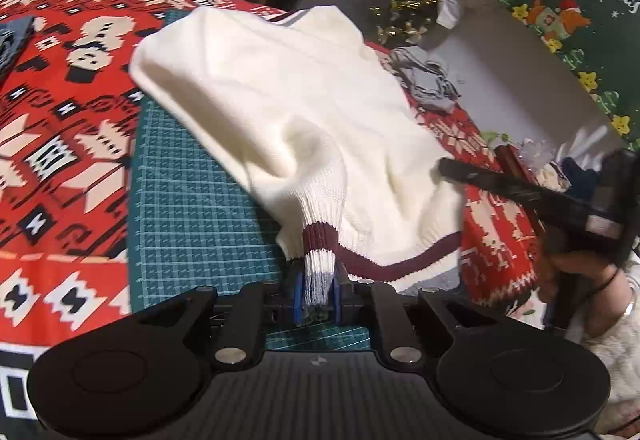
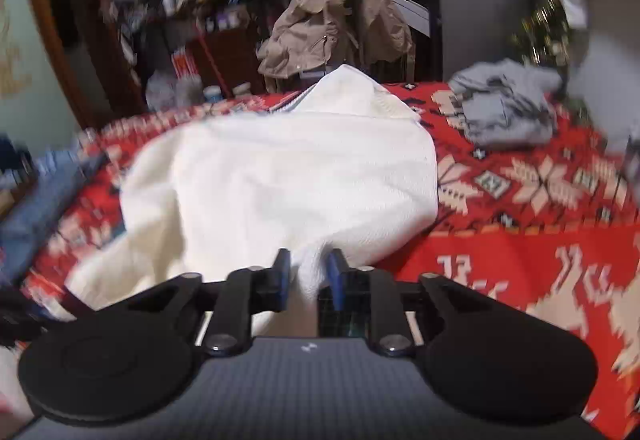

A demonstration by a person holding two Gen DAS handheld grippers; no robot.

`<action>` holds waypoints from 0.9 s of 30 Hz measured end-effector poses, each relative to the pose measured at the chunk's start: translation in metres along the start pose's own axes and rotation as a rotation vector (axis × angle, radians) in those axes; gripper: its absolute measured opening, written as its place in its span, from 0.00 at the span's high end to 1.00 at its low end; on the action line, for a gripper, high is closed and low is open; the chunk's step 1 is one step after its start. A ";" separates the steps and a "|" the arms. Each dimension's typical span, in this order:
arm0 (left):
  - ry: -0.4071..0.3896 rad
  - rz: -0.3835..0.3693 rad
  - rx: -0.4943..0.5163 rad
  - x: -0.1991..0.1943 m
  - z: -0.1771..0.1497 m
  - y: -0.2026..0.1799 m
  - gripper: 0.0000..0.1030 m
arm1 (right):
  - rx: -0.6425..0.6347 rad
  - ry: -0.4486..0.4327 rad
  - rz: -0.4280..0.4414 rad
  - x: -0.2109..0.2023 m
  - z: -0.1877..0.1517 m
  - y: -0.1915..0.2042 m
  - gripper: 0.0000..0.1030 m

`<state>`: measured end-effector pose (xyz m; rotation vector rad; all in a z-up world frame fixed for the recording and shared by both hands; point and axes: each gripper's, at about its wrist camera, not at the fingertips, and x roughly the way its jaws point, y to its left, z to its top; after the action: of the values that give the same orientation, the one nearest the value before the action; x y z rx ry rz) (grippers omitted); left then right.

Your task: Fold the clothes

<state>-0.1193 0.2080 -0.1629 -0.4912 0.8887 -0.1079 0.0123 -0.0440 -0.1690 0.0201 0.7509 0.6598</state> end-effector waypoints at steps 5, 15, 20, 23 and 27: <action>-0.006 -0.004 -0.043 0.001 -0.003 0.009 0.87 | 0.094 0.002 -0.020 -0.028 -0.007 -0.038 0.69; 0.002 0.013 -0.047 0.003 -0.003 0.010 0.86 | -0.039 0.143 0.010 -0.012 -0.049 -0.006 0.68; 0.004 0.024 -0.048 0.002 -0.004 0.011 0.86 | -0.164 0.175 -0.027 0.011 -0.050 0.023 0.69; 0.006 0.030 -0.047 0.001 -0.004 0.011 0.86 | -0.202 0.182 -0.048 0.020 -0.049 0.035 0.68; 0.008 0.034 -0.035 0.001 -0.003 0.010 0.86 | -0.208 0.206 -0.028 0.023 -0.046 0.039 0.89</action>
<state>-0.1220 0.2156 -0.1691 -0.5080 0.9079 -0.0640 -0.0259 -0.0102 -0.2079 -0.2513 0.8752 0.7175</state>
